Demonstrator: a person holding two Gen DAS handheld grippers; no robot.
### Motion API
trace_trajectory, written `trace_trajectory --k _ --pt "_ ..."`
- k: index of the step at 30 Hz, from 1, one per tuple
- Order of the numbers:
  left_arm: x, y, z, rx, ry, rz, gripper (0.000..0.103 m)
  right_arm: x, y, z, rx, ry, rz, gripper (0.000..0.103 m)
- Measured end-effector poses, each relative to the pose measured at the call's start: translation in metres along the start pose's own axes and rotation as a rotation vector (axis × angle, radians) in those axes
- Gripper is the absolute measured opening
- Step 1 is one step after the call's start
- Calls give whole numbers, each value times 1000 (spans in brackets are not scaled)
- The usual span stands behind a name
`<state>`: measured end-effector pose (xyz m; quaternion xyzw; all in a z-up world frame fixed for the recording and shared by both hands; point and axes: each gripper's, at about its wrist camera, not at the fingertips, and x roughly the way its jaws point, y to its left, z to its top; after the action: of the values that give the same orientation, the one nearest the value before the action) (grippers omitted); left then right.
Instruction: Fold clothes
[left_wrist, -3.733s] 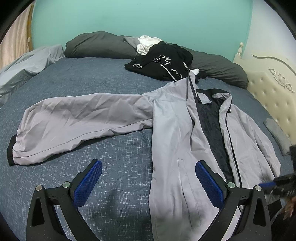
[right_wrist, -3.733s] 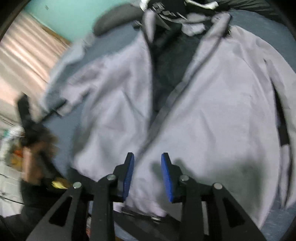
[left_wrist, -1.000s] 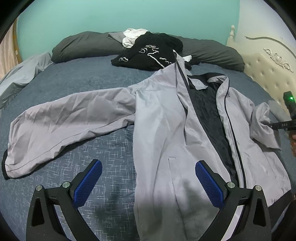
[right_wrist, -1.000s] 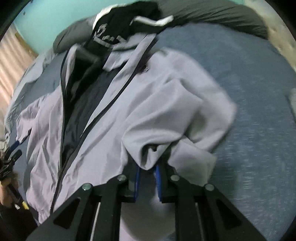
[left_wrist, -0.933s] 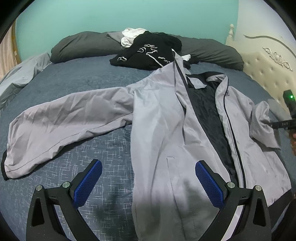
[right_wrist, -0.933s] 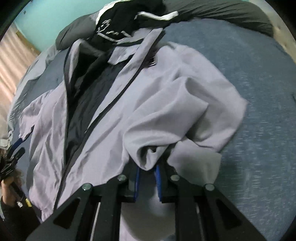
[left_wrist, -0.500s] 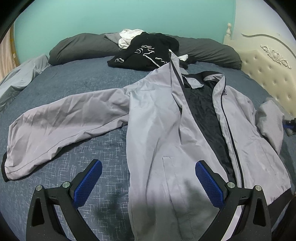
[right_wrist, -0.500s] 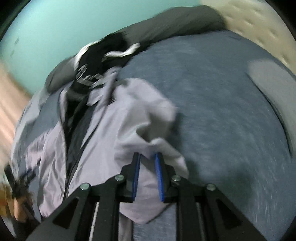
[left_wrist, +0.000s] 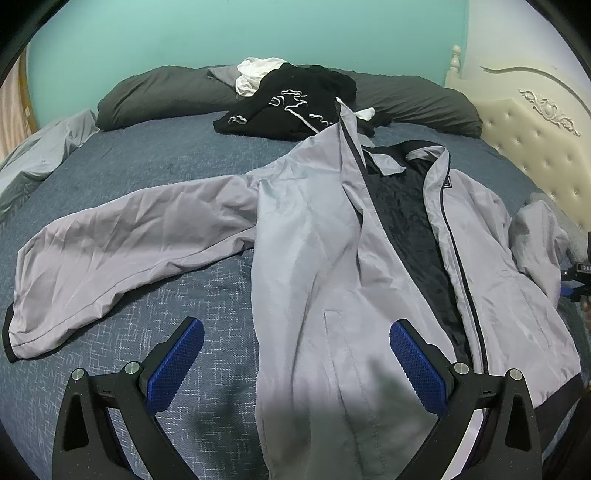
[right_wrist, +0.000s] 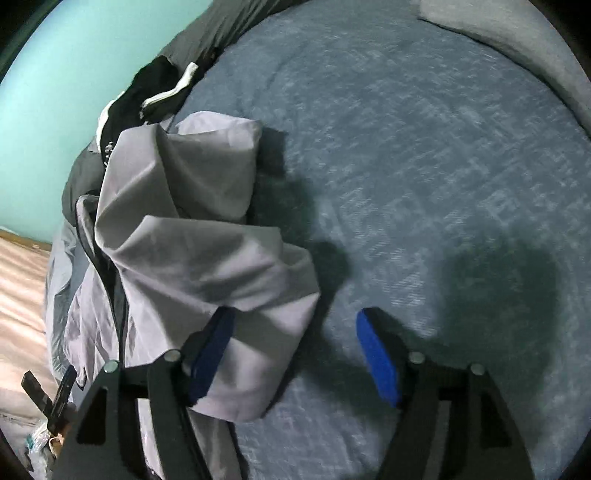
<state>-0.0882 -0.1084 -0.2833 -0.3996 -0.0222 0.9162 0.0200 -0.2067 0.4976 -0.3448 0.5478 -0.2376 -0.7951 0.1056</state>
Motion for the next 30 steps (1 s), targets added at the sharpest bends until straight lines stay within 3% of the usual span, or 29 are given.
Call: trace_trajectory --k 2,3,5,7,10,17,21,25,30 --pt "0 1 0 -2 0 1 103 5 8 3 -12 -6 5 62" --pt "0 2 0 -3 0 1 103 7 12 4 -19 -10 12 49" --pt "0 2 0 -5 -1 1 103 8 20 7 -47 -26 12 38" --pt "1 2 0 -4 1 3 103 6 30 10 -81 -43 8 18" --pt "0 2 0 -4 -1 3 103 -2 40 14 -123 -74 2 9" --pt "-1 -7 1 13 -4 -2 103 -60 40 30 -167 -163 -88 5" --pt "-4 -14 1 23 -15 1 103 -106 24 35 -185 -192 -208 5" --pt "-5 -17 2 24 -20 0 103 -145 10 40 -259 -205 -386 5" --pt "-6 -18 1 23 -20 0 103 -146 2 41 -295 -167 -506 5"
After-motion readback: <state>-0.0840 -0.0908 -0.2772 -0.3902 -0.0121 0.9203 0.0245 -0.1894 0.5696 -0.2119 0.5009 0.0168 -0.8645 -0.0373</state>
